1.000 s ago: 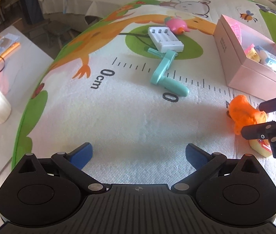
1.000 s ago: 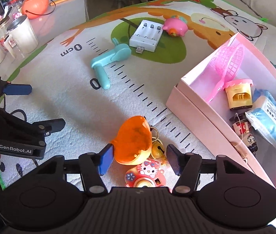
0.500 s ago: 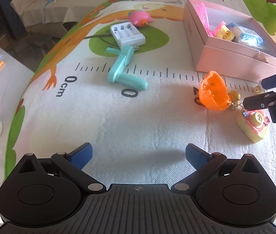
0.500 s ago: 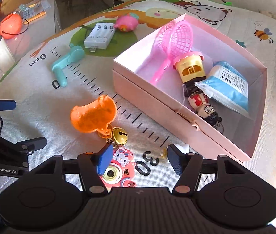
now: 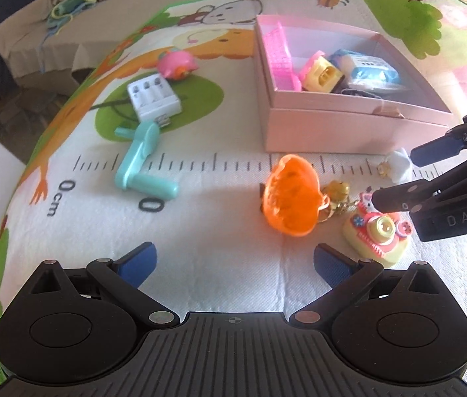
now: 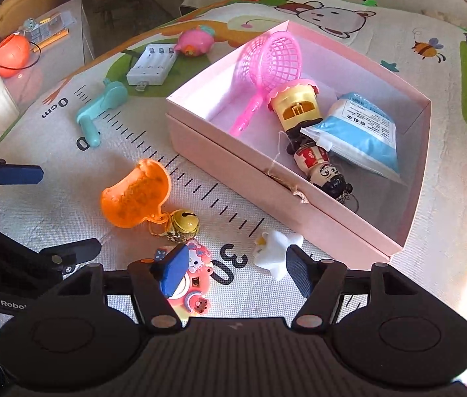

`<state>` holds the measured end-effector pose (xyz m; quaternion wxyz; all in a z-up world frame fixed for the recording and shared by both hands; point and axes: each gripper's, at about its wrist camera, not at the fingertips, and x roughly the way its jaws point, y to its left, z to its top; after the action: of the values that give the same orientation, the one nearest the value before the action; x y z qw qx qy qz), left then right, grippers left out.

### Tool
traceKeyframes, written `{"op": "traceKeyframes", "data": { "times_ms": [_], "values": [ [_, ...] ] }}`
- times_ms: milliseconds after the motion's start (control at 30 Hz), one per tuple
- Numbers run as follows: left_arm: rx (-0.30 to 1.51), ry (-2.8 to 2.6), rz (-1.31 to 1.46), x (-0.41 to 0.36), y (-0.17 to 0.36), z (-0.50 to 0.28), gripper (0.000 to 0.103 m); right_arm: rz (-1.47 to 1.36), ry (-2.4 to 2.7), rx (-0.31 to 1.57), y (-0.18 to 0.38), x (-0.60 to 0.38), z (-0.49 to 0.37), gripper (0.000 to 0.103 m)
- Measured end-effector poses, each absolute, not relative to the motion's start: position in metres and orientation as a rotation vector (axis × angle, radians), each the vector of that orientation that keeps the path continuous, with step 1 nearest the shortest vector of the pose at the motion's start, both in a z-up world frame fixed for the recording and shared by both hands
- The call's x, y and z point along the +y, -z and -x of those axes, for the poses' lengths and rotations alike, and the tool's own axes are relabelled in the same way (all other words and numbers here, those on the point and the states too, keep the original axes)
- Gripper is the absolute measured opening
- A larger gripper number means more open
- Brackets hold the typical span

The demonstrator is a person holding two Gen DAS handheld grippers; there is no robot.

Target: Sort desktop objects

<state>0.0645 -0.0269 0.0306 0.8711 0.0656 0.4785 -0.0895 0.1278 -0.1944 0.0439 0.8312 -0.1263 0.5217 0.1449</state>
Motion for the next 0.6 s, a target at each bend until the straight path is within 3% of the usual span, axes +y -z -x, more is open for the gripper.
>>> {"op": "traceKeyframes", "data": {
  "times_ms": [100, 167, 200, 233, 300, 367, 600],
  "values": [
    [0.993, 0.215, -0.178, -0.044, -0.024, -0.079, 0.103, 0.271, -0.276, 1.115, -0.043, -0.198, -0.130, 0.067],
    [0.991, 0.236, -0.189, -0.051, -0.022, -0.086, 0.095, 0.274, -0.260, 1.118, -0.044, -0.199, -0.130, 0.067],
    [0.991, 0.251, -0.196, -0.053, -0.021, -0.088, 0.076, 0.276, -0.250, 1.116, -0.045, -0.200, -0.130, 0.069],
    [0.994, 0.268, -0.194, -0.054, -0.021, -0.090, 0.065, 0.280, -0.243, 1.116, -0.046, -0.199, -0.130, 0.069],
    [0.994, 0.274, -0.179, -0.050, -0.022, -0.093, 0.059, 0.289, -0.233, 1.115, -0.049, -0.198, -0.130, 0.071],
    [0.993, 0.255, -0.169, -0.042, -0.023, -0.094, 0.046, 0.300, -0.231, 1.116, -0.050, -0.196, -0.130, 0.071],
    [1.017, 0.163, -0.129, 0.012, -0.025, -0.081, 0.045, 0.332, -0.266, 1.129, -0.050, -0.175, -0.132, 0.074]
  ]
}}
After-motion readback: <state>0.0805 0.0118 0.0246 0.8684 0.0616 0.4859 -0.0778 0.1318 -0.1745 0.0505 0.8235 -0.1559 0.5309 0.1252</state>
